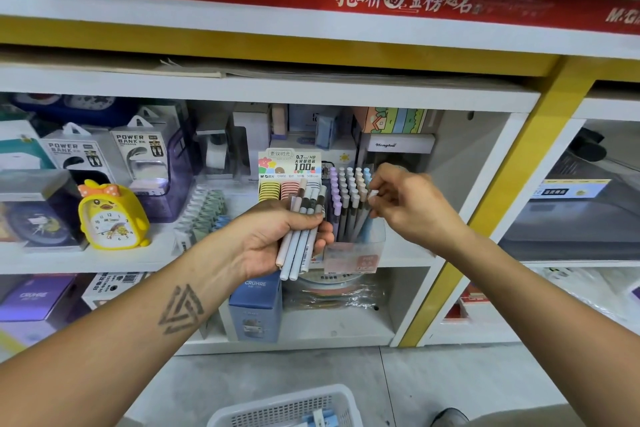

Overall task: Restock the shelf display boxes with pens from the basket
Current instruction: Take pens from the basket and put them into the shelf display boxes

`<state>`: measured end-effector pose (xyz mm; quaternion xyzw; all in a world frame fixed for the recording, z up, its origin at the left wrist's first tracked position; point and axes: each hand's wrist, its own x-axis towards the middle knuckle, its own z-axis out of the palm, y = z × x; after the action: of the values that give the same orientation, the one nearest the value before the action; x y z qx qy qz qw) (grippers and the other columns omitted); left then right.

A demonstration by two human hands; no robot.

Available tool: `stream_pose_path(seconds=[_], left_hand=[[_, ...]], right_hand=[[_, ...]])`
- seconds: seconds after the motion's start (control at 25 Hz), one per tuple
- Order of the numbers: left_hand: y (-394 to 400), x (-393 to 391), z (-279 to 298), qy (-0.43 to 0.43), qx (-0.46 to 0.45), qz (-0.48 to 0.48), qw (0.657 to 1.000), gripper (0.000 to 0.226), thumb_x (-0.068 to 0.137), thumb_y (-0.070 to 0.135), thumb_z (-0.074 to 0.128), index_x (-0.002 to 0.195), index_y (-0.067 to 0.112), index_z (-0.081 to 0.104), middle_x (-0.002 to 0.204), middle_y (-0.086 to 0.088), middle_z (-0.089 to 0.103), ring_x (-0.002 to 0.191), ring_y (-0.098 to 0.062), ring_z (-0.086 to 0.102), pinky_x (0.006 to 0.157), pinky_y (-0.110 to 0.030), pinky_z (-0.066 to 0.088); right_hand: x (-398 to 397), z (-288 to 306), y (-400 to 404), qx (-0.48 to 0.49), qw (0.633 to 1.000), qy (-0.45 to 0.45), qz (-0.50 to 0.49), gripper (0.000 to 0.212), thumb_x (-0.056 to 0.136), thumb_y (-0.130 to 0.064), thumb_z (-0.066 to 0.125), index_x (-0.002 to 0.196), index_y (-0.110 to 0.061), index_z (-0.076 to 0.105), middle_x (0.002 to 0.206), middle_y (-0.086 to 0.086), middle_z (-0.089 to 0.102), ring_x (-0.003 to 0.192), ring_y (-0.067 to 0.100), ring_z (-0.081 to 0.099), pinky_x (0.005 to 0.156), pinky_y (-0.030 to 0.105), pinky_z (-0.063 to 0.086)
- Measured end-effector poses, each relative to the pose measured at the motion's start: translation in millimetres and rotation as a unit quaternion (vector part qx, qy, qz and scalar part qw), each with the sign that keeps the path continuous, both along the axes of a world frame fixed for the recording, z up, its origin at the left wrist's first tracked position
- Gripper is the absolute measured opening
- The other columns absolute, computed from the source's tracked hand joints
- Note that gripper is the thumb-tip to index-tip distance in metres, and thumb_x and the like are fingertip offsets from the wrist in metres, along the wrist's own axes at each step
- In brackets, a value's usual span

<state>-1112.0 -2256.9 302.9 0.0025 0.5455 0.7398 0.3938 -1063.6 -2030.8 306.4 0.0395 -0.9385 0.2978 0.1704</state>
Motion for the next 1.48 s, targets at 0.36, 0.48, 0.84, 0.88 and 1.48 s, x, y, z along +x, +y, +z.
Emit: stream_pose_path(seconds=[0.36,0.48,0.84,0.88,1.48], left_hand=[[-1,-1,1,0.002,-0.003,-0.007,1.0,0.014,0.089,-0.004,0.059,0.103,-0.005,0.064,0.079,-0.018,0.072,0.065,-0.024,0.073,0.056,-0.028,0.06],[0,0,0,-0.001,-0.002,-0.017,1.0,0.013,0.09,-0.004,0.059,0.102,-0.006,0.064,0.08,-0.018,0.073,0.066,-0.023,0.073,0.058,-0.028,0.061],[5,6,-1,0.04,0.025,-0.066,0.997,0.021,0.082,-0.003,0.065,0.103,-0.004,0.066,0.092,-0.025,0.072,0.082,-0.033,0.074,0.066,-0.034,0.062],[5,7,-1,0.035,0.031,-0.073,0.996,0.021,0.083,-0.002,0.065,0.103,-0.004,0.067,0.094,-0.027,0.072,0.085,-0.035,0.074,0.067,-0.036,0.062],[-2,-6,-1,-0.026,-0.019,0.036,0.999,0.009,0.091,-0.002,0.057,0.087,-0.002,0.065,0.075,-0.017,0.067,0.058,-0.021,0.064,0.05,-0.024,0.054]], right_hand=[[0,-4,-2,0.052,0.997,-0.014,0.055,0.017,0.093,-0.009,0.064,0.091,-0.025,0.057,0.077,-0.008,0.071,0.077,0.002,0.069,0.073,0.033,0.058],[-2,-7,-5,0.163,0.986,-0.011,0.029,0.008,0.096,-0.019,0.063,0.101,-0.019,0.07,0.092,-0.003,0.072,0.088,0.016,0.065,0.08,0.04,0.055],[-6,6,-33,-0.298,0.948,-0.111,0.011,0.022,0.093,-0.018,0.071,0.112,-0.009,0.067,0.071,0.001,0.074,0.056,0.012,0.062,0.049,0.017,0.044],[-7,6,-35,-0.338,0.934,-0.11,0.014,0.017,0.091,-0.01,0.071,0.107,-0.003,0.067,0.069,0.004,0.073,0.054,0.013,0.061,0.048,0.018,0.045],[-1,-4,-20,0.026,0.998,0.05,0.039,0.009,0.095,-0.014,0.064,0.102,-0.018,0.064,0.084,-0.004,0.071,0.08,0.011,0.07,0.077,0.04,0.059]])
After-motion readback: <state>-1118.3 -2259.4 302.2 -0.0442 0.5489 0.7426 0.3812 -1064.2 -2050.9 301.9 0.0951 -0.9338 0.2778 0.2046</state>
